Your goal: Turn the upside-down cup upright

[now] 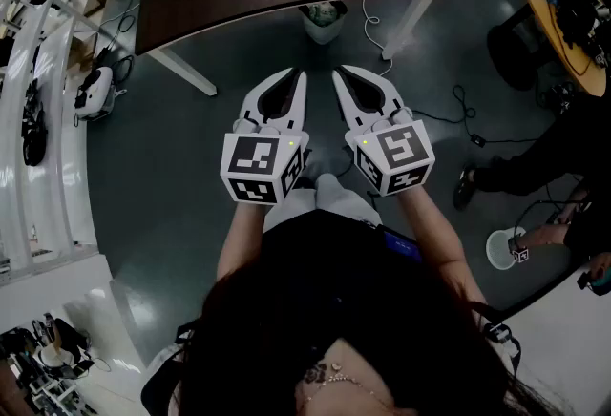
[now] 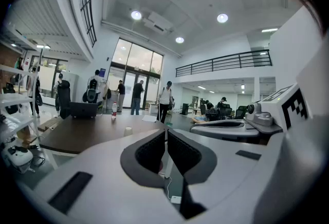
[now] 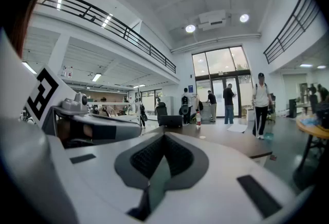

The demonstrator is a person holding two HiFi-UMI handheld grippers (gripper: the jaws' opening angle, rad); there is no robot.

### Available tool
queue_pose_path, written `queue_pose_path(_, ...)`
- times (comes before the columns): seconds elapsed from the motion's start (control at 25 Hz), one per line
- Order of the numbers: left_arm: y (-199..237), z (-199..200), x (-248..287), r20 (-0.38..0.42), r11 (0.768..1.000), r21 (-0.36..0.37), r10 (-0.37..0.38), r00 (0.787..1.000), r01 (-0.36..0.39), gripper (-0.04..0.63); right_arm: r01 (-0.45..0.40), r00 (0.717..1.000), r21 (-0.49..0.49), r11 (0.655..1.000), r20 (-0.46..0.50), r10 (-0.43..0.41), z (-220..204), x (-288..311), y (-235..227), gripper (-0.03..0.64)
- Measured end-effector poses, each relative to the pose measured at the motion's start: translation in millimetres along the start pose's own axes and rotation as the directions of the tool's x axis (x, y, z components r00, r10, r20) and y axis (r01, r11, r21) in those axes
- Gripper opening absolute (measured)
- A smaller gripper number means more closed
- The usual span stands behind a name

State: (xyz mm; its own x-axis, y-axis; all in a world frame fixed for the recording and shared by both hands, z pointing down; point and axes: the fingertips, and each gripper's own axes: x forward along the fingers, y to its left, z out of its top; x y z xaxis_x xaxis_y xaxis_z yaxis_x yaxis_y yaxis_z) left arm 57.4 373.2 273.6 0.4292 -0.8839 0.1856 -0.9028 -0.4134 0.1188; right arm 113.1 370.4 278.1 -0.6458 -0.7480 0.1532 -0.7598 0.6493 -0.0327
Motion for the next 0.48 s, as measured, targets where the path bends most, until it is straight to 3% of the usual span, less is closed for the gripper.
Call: queue_pose_path(0.48,6.0,-1.5,15.2,-0.013,1.000,-0.015,-0.010,1.000,0.010,0.015,0.011,1.000,0.004,1.000,0.003,-0.011,1.0,11.7,-10.2,0.015)
